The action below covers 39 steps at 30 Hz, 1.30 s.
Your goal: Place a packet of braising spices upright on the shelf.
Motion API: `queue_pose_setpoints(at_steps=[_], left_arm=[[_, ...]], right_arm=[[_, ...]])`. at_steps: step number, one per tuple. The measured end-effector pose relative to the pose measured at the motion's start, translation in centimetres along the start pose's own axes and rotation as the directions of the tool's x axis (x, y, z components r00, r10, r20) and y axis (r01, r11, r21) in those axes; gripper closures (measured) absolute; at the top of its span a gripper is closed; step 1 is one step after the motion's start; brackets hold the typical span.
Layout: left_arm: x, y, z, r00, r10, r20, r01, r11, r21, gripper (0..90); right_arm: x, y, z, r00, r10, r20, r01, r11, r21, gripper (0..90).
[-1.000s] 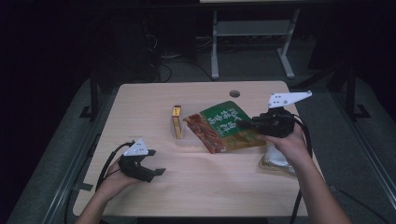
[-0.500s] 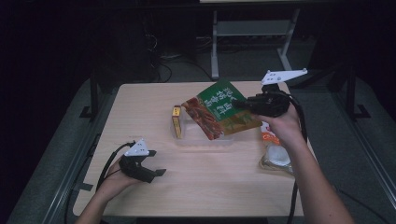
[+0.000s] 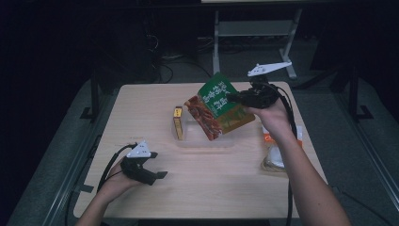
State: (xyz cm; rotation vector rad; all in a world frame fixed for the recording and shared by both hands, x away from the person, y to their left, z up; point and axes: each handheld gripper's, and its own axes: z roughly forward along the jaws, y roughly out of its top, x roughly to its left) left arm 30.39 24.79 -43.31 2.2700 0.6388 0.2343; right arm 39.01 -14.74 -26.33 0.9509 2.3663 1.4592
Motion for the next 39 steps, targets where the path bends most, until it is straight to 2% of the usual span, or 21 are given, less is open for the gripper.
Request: queue_pose_setpoints(at_steps=[11, 18, 22, 30, 35, 39], left_arm=[[0.0, 0.0, 0.1, 1.0000, 0.002, 0.003, -0.002, 1.0000, 0.004, 14.9], [-0.1, 0.0, 0.1, 1.0000, -0.003, 0.004, 0.003, 1.0000, -0.001, 14.9], [-0.1, 0.0, 0.1, 1.0000, -0.003, 0.006, 0.003, 1.0000, -0.001, 14.8], [-0.1, 0.0, 0.1, 0.9999, 0.008, 0.014, -0.008, 1.0000, 0.006, 14.7], [-0.2, 0.0, 0.3, 0.9998, -0.003, 0.018, 0.003, 1.0000, 0.006, 14.5], [-0.2, 0.0, 0.4, 0.9998, 0.002, 0.021, -0.003, 0.9999, 0.012, 14.4]], right_arm=[[-0.2, 0.5, 2.2, 0.9974, 0.042, 0.059, -0.045, 0.9977, 0.051, 90.0], [0.1, 1.3, 3.8, 0.9949, 0.014, 0.100, -0.023, 0.9953, 0.093, 90.0], [0.0, 1.5, 4.6, 0.9927, 0.036, 0.115, -0.049, 0.9927, 0.110, 90.0], [-0.2, 1.4, 5.9, 0.9928, 0.040, 0.113, -0.055, 0.9886, 0.140, 90.0], [-0.2, 1.5, 6.4, 0.9918, 0.045, 0.120, -0.063, 0.9863, 0.152, 90.0], [-0.1, 1.6, 6.8, 0.9920, 0.040, 0.119, -0.060, 0.9834, 0.171, 90.0]])
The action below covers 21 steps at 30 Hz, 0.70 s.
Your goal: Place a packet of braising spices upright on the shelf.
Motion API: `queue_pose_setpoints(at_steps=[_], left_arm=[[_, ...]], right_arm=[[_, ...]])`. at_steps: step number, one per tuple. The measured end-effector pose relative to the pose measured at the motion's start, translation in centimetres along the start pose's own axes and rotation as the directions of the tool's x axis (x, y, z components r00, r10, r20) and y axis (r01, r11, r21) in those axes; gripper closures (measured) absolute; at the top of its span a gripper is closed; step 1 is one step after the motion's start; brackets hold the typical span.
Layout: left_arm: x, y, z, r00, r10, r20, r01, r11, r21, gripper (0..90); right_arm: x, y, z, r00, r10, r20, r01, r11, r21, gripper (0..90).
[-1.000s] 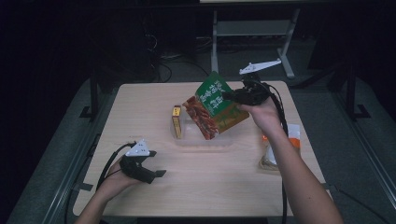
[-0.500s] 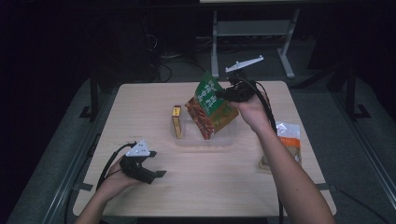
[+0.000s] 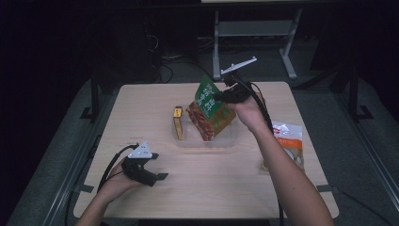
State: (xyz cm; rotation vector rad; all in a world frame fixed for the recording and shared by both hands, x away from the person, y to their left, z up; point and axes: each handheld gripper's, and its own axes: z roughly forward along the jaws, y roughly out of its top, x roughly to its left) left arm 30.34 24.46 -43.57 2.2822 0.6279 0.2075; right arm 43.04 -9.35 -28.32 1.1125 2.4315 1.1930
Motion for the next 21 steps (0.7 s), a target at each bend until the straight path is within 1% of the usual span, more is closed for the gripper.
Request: queue_pose_setpoints(at_steps=[2, 5, 6, 9, 11, 13, 15, 17, 18, 19, 20, 21], left_arm=[[0.0, 0.0, 0.0, 1.0000, 0.008, 0.003, -0.008, 0.9999, 0.007, 14.3], [-0.1, 0.0, 0.1, 1.0000, 0.006, 0.004, -0.006, 1.0000, 0.002, 14.2], [-0.1, 0.0, 0.1, 0.9999, 0.014, 0.003, -0.014, 0.9999, 0.007, 14.2], [-0.2, 0.0, 0.3, 0.9999, 0.012, 0.003, -0.012, 0.9999, 0.007, 14.1], [-0.2, 0.0, 0.3, 0.9997, 0.026, 0.005, -0.026, 0.9995, 0.020, 14.2], [-0.3, 0.0, 0.4, 0.9997, 0.023, 0.007, -0.023, 0.9996, 0.017, 14.2], [-0.3, 0.0, 0.5, 0.9997, 0.025, 0.008, -0.025, 0.9995, 0.020, 14.2], [-0.3, 0.1, 0.5, 0.9994, 0.033, 0.008, -0.033, 0.9992, 0.023, 14.1], [-0.4, 0.1, 0.5, 0.9996, 0.026, 0.008, -0.026, 0.9995, 0.018, 14.2], [-0.4, 0.1, 0.5, 0.9996, 0.028, 0.009, -0.028, 0.9994, 0.021, 14.2], [-0.5, 0.1, 0.5, 0.9996, 0.028, 0.009, -0.028, 0.9994, 0.021, 14.2], [-0.5, 0.1, 0.5, 0.9996, 0.027, 0.009, -0.027, 0.9994, 0.021, 14.2]], right_arm=[[0.1, 0.3, 0.3, 1.0000, -0.003, 0.004, 0.003, 0.9999, 0.010, 90.0], [0.4, 0.9, 0.6, 0.9999, -0.011, 0.003, 0.010, 0.9996, 0.025, 89.9], [0.5, 1.1, 0.7, 0.9998, -0.016, 0.006, 0.016, 0.9995, 0.028, 89.9], [0.6, 1.6, 1.1, 0.9997, -0.023, 0.013, 0.022, 0.9987, 0.045, 89.8], [0.5, 1.7, 1.3, 0.9998, -0.019, 0.007, 0.019, 0.9989, 0.043, 89.6], [0.4, 1.7, 1.4, 0.9998, -0.021, 0.001, 0.021, 0.9990, 0.039, 89.2], [0.3, 1.7, 1.4, 0.9996, -0.012, -0.024, 0.013, 0.9994, 0.031, 85.5], [0.2, 1.8, 1.4, 0.9995, -0.016, -0.028, 0.017, 0.9994, 0.029, 80.2], [0.2, 1.7, 1.3, 0.9994, -0.011, -0.033, 0.012, 0.9996, 0.025, 76.8], [0.3, 1.6, 1.3, 0.9994, -0.011, -0.034, 0.012, 0.9996, 0.025, 74.3], [0.3, 1.5, 1.2, 0.9992, -0.021, -0.033, 0.022, 0.9995, 0.022, 71.7], [0.3, 1.3, 1.1, 0.9991, -0.020, -0.038, 0.020, 0.9996, 0.019, 70.4]])
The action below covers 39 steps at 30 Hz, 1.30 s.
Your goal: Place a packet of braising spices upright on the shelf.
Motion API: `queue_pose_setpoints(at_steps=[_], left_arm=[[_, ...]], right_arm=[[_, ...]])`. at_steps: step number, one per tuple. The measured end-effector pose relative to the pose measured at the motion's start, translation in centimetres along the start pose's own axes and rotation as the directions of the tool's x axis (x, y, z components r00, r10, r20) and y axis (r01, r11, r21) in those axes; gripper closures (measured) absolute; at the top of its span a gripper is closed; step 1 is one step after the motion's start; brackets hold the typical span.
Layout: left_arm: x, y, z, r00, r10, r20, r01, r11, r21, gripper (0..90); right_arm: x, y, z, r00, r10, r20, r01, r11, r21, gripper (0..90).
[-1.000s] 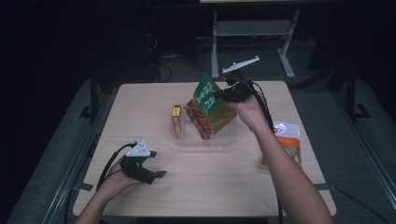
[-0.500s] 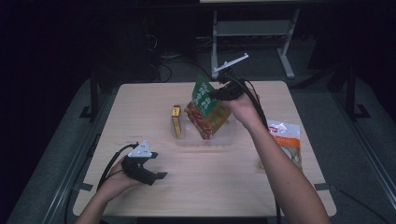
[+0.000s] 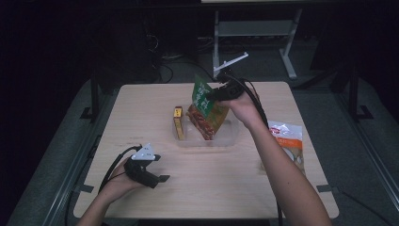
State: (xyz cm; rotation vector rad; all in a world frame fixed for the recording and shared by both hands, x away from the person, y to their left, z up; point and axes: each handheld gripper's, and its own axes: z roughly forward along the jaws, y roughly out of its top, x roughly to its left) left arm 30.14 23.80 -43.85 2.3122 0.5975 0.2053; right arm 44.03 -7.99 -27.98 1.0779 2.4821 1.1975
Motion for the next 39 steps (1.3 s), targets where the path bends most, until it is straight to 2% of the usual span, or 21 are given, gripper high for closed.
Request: queue_pose_setpoints(at_steps=[2, 4, 7, 9, 15, 19, 20, 23, 28, 30, 35, 39], left_arm=[[0.0, 0.0, 0.1, 1.0000, 0.000, 0.000, 0.000, 1.0000, 0.002, 14.2], [0.0, 0.0, 0.1, 1.0000, -0.002, 0.001, 0.002, 1.0000, 0.007, 14.2], [0.0, 0.0, 0.1, 1.0000, 0.003, 0.001, -0.003, 0.9999, 0.010, 14.1], [-0.1, -0.1, 0.1, 1.0000, 0.000, 0.002, 0.000, 1.0000, 0.009, 14.2], [0.0, -0.1, 0.2, 1.0000, -0.001, 0.000, 0.001, 0.9999, 0.010, 14.2], [0.0, -0.1, 0.2, 1.0000, -0.001, -0.003, 0.001, 0.9999, 0.011, 14.2], [0.0, -0.1, 0.2, 1.0000, -0.001, -0.003, 0.001, 0.9999, 0.012, 14.2], [0.0, -0.1, 0.2, 1.0000, -0.004, -0.003, 0.004, 0.9999, 0.012, 14.2], [0.1, -0.1, 0.0, 1.0000, 0.001, -0.001, -0.001, 0.9998, 0.020, 14.2], [0.0, -0.1, 0.1, 1.0000, -0.007, -0.002, 0.007, 0.9999, 0.014, 14.2], [0.1, -0.1, -0.1, 1.0000, 0.003, -0.006, -0.003, 0.9999, 0.016, 14.2], [0.0, -0.2, 0.0, 1.0000, -0.005, -0.002, 0.005, 0.9999, 0.009, 14.2]], right_arm=[[0.0, -0.5, -0.4, 0.9999, 0.000, -0.014, 0.000, 1.0000, -0.007, 66.3], [0.1, -1.0, -0.8, 0.9999, -0.008, -0.007, 0.008, 0.9999, -0.007, 61.5], [0.0, -1.9, -1.5, 0.9998, -0.019, -0.003, 0.019, 0.9997, -0.017, 58.7], [-0.2, -2.6, -1.9, 0.9997, -0.021, -0.016, 0.020, 0.9996, -0.021, 58.9], [-0.6, -4.9, -2.9, 0.9995, -0.015, -0.027, 0.013, 0.9983, -0.056, 64.3], [-0.9, -5.9, -3.0, 0.9997, -0.012, -0.023, 0.010, 0.9965, -0.083, 77.5], [-0.9, -6.0, -3.1, 0.9997, 0.000, -0.023, -0.002, 0.9966, -0.082, 81.3], [-1.0, -5.9, -3.1, 0.9999, -0.009, -0.009, 0.008, 0.9961, -0.088, 89.5], [-0.6, -5.4, -3.0, 0.9994, -0.036, -0.004, 0.035, 0.9951, -0.092, 90.0], [-0.3, -4.8, -2.9, 0.9987, -0.051, 0.003, 0.051, 0.9952, -0.084, 90.0], [0.3, -3.4, -2.3, 0.9967, -0.081, -0.002, 0.081, 0.9945, -0.067, 90.0], [0.4, -2.9, -2.0, 0.9972, -0.074, -0.010, 0.073, 0.9949, -0.069, 89.9]])
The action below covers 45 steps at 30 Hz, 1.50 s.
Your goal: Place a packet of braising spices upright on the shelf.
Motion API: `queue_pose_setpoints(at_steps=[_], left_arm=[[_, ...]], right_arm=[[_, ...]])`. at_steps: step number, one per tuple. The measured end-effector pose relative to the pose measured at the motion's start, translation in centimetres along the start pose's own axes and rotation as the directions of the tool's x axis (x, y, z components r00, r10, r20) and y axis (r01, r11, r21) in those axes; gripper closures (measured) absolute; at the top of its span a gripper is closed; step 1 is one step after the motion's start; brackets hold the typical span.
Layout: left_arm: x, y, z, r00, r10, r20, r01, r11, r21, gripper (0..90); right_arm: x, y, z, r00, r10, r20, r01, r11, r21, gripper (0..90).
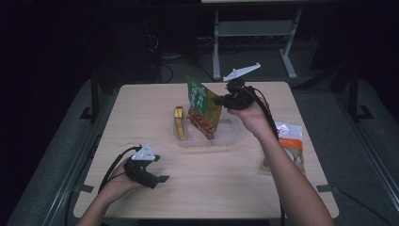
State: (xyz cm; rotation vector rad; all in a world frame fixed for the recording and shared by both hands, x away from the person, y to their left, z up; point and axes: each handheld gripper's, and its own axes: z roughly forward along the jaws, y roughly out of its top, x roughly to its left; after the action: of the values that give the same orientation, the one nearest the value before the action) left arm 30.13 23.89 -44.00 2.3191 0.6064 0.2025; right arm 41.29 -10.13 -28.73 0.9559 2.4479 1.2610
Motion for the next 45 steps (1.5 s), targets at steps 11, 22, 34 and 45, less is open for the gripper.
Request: queue_pose_setpoints(at_steps=[11, 22, 34, 45], left_arm=[[0.0, 0.0, 0.0, 0.9999, 0.017, 0.000, -0.017, 0.9999, 0.002, 14.1], [0.1, 0.1, -0.1, 1.0000, -0.001, 0.003, 0.001, 1.0000, -0.004, 13.3], [0.2, 0.1, -0.1, 1.0000, -0.009, -0.003, 0.009, 1.0000, 0.001, 13.2], [0.2, 0.1, 0.1, 0.9998, -0.018, -0.008, 0.018, 0.9998, 0.000, 13.1]], right_arm=[[-0.5, -0.5, 0.1, 0.9998, 0.018, -0.006, -0.018, 0.9996, -0.022, 68.8], [-0.5, -2.1, -0.3, 0.9999, -0.004, 0.012, 0.005, 0.9996, -0.029, 29.2], [-0.2, -5.8, -2.6, 0.9988, -0.048, 0.006, 0.048, 0.9978, -0.046, 20.7], [-1.7, -11.4, -4.0, 0.9994, -0.026, 0.022, 0.026, 0.9994, -0.021, 20.3]])
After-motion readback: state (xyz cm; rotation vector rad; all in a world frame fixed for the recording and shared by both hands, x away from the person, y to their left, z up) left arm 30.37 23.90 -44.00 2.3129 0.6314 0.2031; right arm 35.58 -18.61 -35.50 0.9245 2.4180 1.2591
